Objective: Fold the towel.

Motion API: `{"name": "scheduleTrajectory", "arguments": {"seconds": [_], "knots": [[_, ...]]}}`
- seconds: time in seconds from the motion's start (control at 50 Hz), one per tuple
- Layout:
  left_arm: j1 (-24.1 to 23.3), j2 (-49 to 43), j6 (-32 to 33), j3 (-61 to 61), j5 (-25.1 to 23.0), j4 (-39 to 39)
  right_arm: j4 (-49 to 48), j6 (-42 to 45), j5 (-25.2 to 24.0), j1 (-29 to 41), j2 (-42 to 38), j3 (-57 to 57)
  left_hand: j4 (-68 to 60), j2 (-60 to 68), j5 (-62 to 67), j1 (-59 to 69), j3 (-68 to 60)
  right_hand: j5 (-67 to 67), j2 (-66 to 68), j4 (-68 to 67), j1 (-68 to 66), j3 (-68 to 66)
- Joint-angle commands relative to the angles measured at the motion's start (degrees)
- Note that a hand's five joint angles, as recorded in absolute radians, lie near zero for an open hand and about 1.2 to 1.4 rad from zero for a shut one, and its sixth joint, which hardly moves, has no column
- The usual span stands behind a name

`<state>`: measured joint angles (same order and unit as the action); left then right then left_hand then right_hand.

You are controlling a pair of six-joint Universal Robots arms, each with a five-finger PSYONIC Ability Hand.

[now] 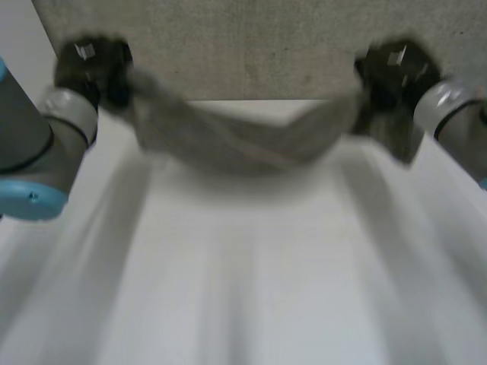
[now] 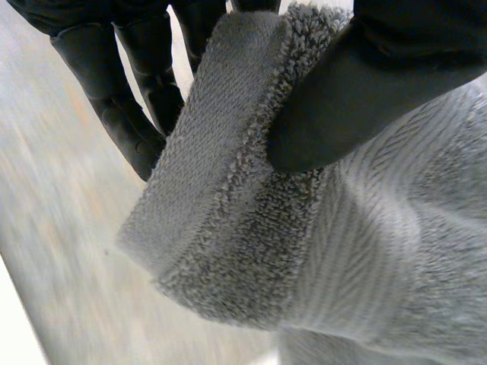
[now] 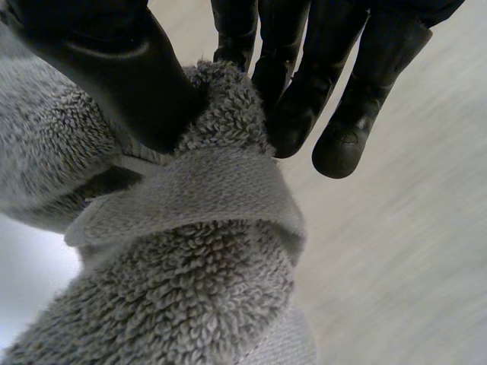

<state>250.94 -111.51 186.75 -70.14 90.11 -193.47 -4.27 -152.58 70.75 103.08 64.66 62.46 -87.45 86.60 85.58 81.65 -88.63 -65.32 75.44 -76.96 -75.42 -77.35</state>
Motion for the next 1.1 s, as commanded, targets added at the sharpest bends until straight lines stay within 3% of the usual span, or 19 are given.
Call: {"name": "scheduleTrajectory", "arguments": {"seconds": [0.02, 0.12, 0.3, 0.56, 0.62, 0.66, 0.84, 1.0, 1.1], "knots": [[0.69, 7.80, -9.48, -1.13, -0.55, -10.61, -16.13, -9.40, 1.84, -0.16, 10.75, 7.77, 7.45, -6.60, -15.58, -1.65, 8.63, -4.68, 4.56, -3.04, -4.58, -2.65], [0.86, 6.32, -9.65, -4.38, -0.64, -8.85, -4.64, -9.14, -0.52, 0.11, 9.61, 7.50, 7.45, -6.60, -15.58, -1.65, 8.63, -4.68, 4.56, -3.04, -4.58, -2.65], [1.04, 0.25, -8.16, -9.92, -0.38, -6.74, 3.83, -4.48, -2.90, 0.46, 5.39, 10.14, 7.45, -6.60, -15.58, -1.65, 8.63, -4.68, 4.56, -3.04, -4.58, -2.65], [3.06, -4.42, 1.42, -18.36, -0.03, -5.95, 19.47, 6.77, -2.64, 0.46, -7.44, 14.27, 7.45, -6.60, -15.58, -1.65, 8.63, -4.68, 4.56, -3.04, -4.58, -2.65], [3.32, -4.24, 1.42, -18.36, -0.03, -5.95, 19.47, 6.77, -2.55, 0.28, -7.44, 14.45, 7.45, -6.60, -15.58, -1.65, 8.63, -0.53, 0.42, 1.11, -0.43, 1.50], [3.24, -3.98, 1.42, -18.45, -0.03, -5.95, 18.95, 6.68, -2.64, 0.11, -6.83, 15.06, 7.45, -6.60, -15.58, -1.65, 8.63, 39.98, -40.10, 41.62, 40.08, 42.01], [3.15, -2.39, 1.51, -18.63, 0.06, -5.86, 14.55, 6.94, -3.08, -0.33, 1.70, 22.01, 7.45, -6.60, -15.58, -1.65, 8.63, 48.42, -48.53, 50.06, 48.52, 50.45], [3.32, -2.30, 1.42, -19.50, -0.03, -5.95, 4.00, 9.40, -3.52, -0.42, 11.89, 34.22, 7.45, -6.60, -15.58, -1.65, 8.63, 54.13, -54.25, 55.78, 54.24, 56.16], [3.24, -2.30, 1.33, -19.94, 0.06, -5.95, -0.22, 16.68, -5.44, -3.66, 16.02, 43.08, 7.45, -6.60, -15.58, -1.65, 8.63, 64.73, -64.85, 66.37, 64.83, 66.76]]}}
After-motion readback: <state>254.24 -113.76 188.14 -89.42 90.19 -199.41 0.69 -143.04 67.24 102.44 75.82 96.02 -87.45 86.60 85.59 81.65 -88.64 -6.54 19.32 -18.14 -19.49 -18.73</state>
